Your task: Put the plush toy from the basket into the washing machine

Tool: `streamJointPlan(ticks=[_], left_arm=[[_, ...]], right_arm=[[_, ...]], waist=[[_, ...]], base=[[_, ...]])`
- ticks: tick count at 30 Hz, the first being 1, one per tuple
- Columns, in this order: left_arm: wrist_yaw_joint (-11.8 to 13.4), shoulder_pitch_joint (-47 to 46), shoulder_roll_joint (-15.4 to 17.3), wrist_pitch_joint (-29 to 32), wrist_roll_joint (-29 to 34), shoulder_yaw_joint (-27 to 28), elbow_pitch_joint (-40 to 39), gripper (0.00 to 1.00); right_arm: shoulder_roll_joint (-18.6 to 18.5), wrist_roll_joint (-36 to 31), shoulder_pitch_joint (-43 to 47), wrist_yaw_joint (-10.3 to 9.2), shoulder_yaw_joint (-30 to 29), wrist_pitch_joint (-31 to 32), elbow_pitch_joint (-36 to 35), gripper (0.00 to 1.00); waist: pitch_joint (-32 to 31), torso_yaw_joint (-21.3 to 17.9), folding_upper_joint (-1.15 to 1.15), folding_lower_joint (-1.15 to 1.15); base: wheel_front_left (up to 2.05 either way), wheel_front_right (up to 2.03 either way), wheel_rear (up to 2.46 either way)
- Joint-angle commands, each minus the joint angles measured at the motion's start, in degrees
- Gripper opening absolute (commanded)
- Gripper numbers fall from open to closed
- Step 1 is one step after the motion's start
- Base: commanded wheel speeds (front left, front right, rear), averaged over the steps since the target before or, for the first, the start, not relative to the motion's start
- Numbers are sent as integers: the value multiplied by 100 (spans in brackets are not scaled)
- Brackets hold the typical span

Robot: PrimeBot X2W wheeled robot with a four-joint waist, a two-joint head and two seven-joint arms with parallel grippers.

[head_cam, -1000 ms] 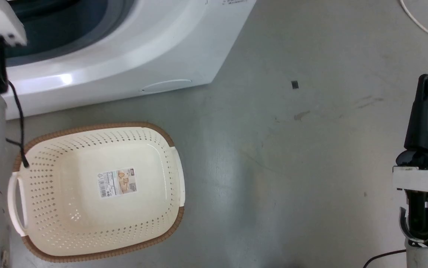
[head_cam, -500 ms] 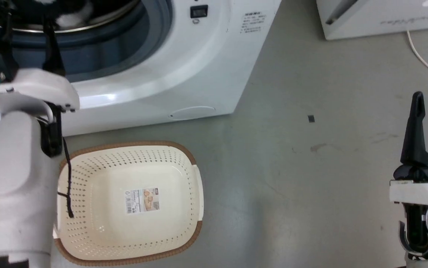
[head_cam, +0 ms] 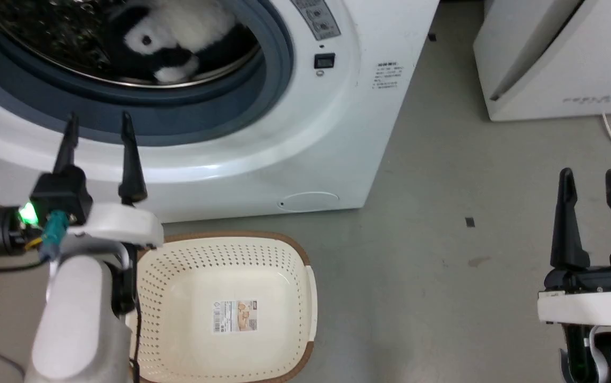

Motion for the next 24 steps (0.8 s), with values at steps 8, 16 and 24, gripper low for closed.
streamJointPlan(ticks=[8, 16, 24], left_arm=[[-113, 842, -226, -31, 123, 105, -487, 100], [-292, 1653, -457, -31, 141, 134, -860, 100], [-466, 2180, -618, -31, 193, 98, -1003, 100]], right_arm=[[-6, -463, 315, -4, 157, -27, -245, 100], [-6, -595, 630, -4, 62, -27, -250, 100], [-6, -729, 958, -4, 74, -27, -122, 100]], waist=[[-538, 281, 0, 1], [-981, 440, 0, 1], [-1321, 632, 0, 1]], base=[[0, 0, 0], [0, 0, 0], [0, 0, 0]])
